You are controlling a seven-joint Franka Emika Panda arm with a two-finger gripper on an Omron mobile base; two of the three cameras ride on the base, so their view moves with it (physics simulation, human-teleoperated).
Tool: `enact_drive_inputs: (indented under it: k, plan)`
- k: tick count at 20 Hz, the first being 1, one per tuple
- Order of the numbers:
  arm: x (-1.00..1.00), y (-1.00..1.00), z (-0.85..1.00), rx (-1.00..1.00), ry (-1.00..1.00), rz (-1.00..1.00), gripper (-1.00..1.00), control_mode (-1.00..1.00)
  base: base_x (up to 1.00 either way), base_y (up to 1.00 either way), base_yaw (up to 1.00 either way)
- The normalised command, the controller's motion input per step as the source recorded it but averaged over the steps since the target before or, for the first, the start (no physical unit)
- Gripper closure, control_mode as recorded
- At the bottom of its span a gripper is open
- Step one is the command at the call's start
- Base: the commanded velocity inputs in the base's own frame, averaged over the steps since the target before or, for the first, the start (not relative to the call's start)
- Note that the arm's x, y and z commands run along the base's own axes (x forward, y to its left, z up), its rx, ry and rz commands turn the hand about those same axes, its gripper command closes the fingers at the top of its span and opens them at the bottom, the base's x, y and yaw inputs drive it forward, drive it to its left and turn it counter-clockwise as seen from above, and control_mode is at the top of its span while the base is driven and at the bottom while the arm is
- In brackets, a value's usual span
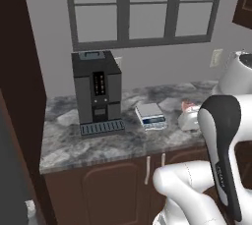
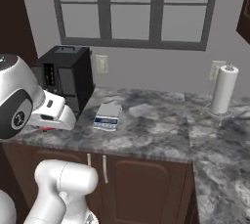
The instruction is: Take the steak from the fridge and place it on the digital scale on the counter by the fridge. Wait a few seconds for a reading, then move it to the plate on the dining counter.
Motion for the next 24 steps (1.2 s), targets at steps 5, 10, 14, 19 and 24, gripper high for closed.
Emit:
enact_drive_inputs:
  k: [5,10,14,19,24]
  plan:
    - [0.00,0.00,0.00,0.00,0.00,0.00,1.00,1.00,0.76,-0.49,0.00]
    - [0.00,0.00,0.00,0.00,0.00,0.00,1.00,1.00,0.43,-0.23,0.00]
    - [0.00,0.00,0.00,0.00,0.00,0.00,1.00,1.00,0.25,-0.12,0.00]
    - [0.00,0.00,0.00,0.00,0.00,0.00,1.00,1.00,0.00,0.00,0.00]
    - [0.00,0.00,0.00,0.00,0.00,0.00,1.00,1.00,0.02,0.00,0.00]
